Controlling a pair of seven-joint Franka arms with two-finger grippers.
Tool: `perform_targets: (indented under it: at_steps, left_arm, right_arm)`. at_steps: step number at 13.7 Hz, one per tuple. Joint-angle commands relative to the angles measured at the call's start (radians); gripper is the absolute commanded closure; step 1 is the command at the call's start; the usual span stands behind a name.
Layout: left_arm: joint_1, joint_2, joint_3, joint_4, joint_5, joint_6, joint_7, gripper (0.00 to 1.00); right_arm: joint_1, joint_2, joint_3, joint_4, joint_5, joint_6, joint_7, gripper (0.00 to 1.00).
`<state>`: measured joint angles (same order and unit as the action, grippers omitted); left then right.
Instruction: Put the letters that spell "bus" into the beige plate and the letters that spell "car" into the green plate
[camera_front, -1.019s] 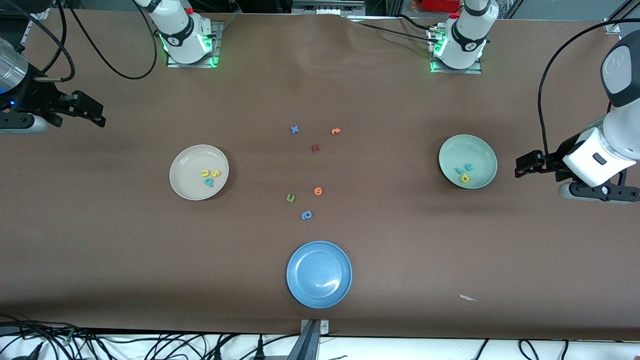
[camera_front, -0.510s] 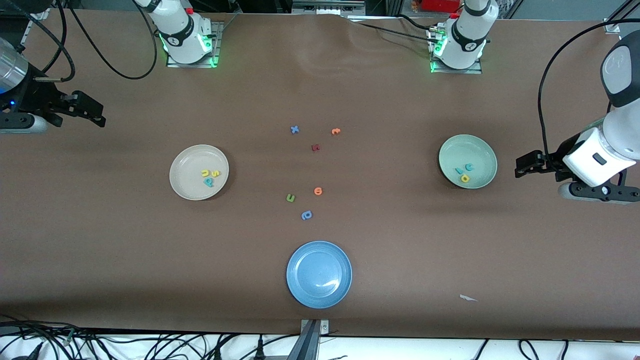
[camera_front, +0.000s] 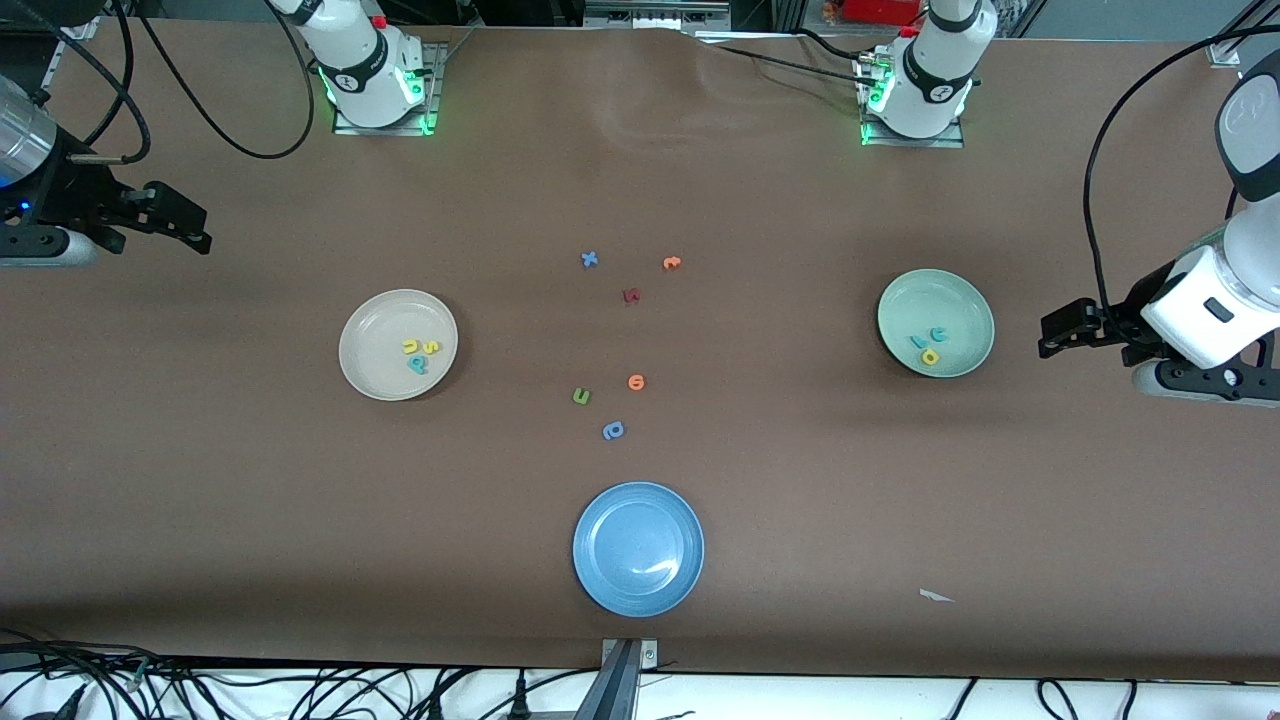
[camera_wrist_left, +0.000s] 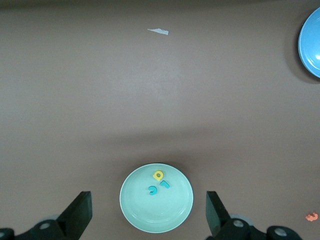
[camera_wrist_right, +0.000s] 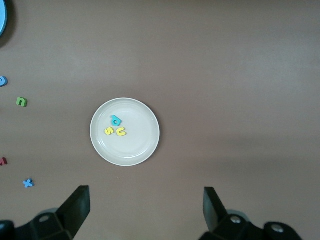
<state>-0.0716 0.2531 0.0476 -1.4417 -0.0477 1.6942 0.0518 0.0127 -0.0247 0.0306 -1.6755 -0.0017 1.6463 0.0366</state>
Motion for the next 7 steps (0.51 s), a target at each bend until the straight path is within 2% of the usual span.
perform_targets:
  at_steps: [1, 7]
  left_arm:
    - [-0.002, 0.0, 0.003, 0.03, -0.023, -0.016, 0.016, 0.0]
    - [-0.011, 0.002, 0.001, 0.046, -0.023, -0.016, 0.017, 0.0]
  right_arm:
    - [0.001, 0.006, -0.001, 0.022, 0.008, -0.019, 0.006, 0.0]
    - [0.001, 0.006, -0.001, 0.022, 0.008, -0.02, 0.006, 0.0]
